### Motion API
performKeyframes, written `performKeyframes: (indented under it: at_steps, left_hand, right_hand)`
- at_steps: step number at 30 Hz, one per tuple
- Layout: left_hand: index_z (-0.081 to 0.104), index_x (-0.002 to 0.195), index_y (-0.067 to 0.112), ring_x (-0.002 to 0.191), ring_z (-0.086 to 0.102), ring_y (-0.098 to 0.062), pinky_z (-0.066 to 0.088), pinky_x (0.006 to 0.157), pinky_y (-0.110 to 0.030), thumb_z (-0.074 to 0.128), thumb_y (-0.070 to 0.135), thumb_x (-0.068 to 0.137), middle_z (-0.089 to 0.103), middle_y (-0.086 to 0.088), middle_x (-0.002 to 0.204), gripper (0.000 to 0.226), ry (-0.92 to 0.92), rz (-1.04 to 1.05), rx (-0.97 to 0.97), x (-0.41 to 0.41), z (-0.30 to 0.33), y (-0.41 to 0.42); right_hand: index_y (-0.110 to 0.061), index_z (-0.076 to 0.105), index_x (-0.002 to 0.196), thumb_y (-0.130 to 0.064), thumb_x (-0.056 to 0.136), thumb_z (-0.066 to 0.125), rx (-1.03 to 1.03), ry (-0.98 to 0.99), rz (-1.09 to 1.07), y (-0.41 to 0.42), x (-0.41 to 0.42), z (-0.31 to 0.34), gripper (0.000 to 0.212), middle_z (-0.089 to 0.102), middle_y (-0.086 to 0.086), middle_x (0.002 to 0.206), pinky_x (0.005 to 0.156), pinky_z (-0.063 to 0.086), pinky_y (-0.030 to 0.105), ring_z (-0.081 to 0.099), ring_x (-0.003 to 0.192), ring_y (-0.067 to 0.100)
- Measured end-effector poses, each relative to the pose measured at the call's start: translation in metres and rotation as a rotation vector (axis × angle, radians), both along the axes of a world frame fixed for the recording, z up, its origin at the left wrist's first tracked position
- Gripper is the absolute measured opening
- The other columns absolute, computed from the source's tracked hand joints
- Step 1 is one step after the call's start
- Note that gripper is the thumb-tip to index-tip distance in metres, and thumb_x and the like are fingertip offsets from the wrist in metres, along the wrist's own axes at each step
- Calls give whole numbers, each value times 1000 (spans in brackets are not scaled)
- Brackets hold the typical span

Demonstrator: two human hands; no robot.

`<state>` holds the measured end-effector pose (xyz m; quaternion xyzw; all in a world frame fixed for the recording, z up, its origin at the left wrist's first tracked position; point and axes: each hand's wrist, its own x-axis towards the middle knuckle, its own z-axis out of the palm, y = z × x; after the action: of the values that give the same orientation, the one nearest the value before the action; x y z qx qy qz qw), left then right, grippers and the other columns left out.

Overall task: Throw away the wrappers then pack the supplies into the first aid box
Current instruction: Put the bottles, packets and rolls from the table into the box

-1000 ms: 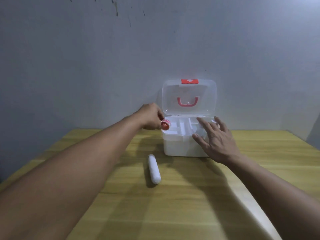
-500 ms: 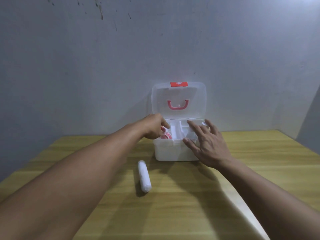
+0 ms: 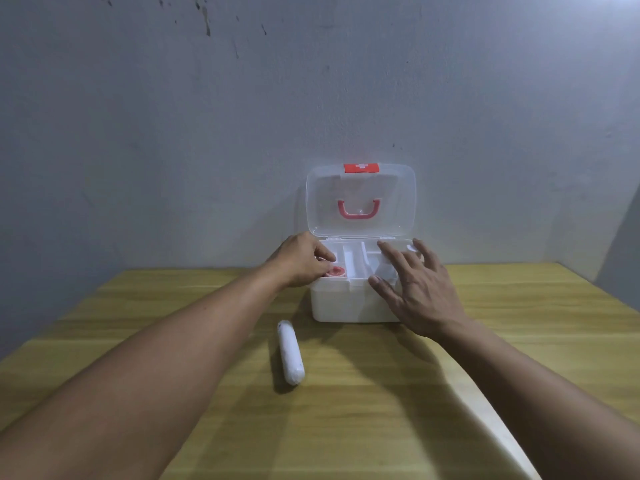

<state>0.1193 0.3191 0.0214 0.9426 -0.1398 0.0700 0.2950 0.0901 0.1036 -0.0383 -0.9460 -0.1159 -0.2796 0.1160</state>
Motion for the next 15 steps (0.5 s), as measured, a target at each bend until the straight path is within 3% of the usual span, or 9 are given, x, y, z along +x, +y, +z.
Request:
performKeyframes:
  at_steps: [6, 9, 10, 12, 15]
  left_hand:
    - [61, 130, 11, 136, 44, -16, 30, 112, -25, 60, 20, 91, 54, 0, 143, 40, 100, -19, 13, 5, -8, 1]
    - [67, 121, 12, 128, 50, -23, 30, 109, -27, 50, 12, 95, 62, -2, 132, 31, 84, -6, 69, 7, -6, 3]
    - [69, 115, 14, 124, 51, -25, 30, 110, -30, 48, 10, 95, 63, -3, 127, 29, 57, 11, 91, 7, -6, 4]
    - [65, 124, 13, 130, 48, -27, 23, 118, -44, 47, 11, 96, 60, -3, 135, 34, 21, 44, 110, 9, -5, 6]
    - [53, 138, 18, 149, 14, -29, -2, 119, -57, 39, 14, 100, 36, -1, 156, 41, 54, 52, 236, 12, -7, 6]
  right_hand:
    - [-35, 22, 147, -70, 85, 18, 3, -2, 0, 0, 0, -1, 71, 56, 0, 132, 114, 23, 42, 18, 144, 27]
    - [-34, 23, 146, -71, 84, 18, 4, -8, -3, 0, 0, -1, 72, 56, 0, 131, 114, 23, 41, 18, 144, 27]
    - [-34, 22, 147, -71, 84, 17, 1, -6, -2, 0, 0, -1, 72, 56, 0, 132, 114, 23, 41, 18, 144, 27]
    - [-35, 21, 147, -71, 84, 17, 1, 4, 0, 0, 0, -1, 73, 54, 1, 134, 114, 22, 42, 17, 144, 27]
    - [-35, 21, 147, -71, 84, 17, 4, 4, -2, 0, 1, -2, 73, 55, 1, 134, 115, 22, 42, 17, 144, 27]
